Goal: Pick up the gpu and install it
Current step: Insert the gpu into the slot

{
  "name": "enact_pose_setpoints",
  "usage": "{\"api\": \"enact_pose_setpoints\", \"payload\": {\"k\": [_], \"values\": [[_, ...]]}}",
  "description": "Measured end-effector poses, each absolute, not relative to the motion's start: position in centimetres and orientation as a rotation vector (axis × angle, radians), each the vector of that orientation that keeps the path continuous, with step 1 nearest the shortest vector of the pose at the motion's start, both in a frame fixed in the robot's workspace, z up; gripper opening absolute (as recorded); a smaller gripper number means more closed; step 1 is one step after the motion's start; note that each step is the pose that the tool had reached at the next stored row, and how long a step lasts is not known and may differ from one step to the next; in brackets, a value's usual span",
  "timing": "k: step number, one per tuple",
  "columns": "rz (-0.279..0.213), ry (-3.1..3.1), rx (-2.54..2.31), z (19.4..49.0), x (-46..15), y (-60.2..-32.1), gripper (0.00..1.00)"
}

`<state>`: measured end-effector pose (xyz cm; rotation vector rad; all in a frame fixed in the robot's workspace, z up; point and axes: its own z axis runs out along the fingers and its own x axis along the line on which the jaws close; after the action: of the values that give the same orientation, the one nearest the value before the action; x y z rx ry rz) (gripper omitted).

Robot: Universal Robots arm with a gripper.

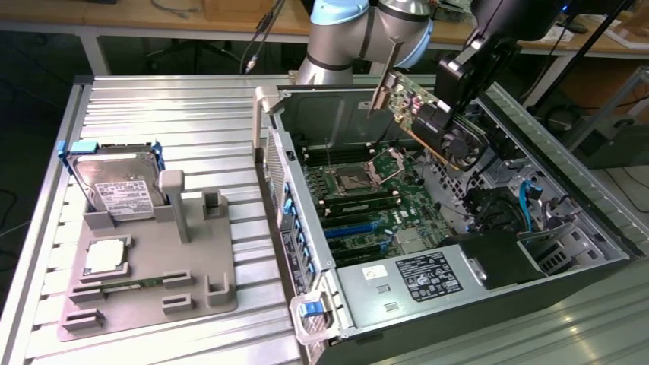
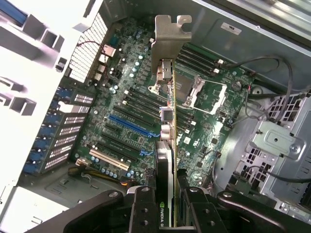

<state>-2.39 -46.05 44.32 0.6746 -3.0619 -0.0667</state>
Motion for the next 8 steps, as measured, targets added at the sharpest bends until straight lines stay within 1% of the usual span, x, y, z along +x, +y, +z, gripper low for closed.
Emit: {"api": "enact_pose_setpoints", "payload": {"k": [8], "values": [[-0.066, -3.054, 0.706, 44.33, -2.39, -46.05, 0.27]]}}
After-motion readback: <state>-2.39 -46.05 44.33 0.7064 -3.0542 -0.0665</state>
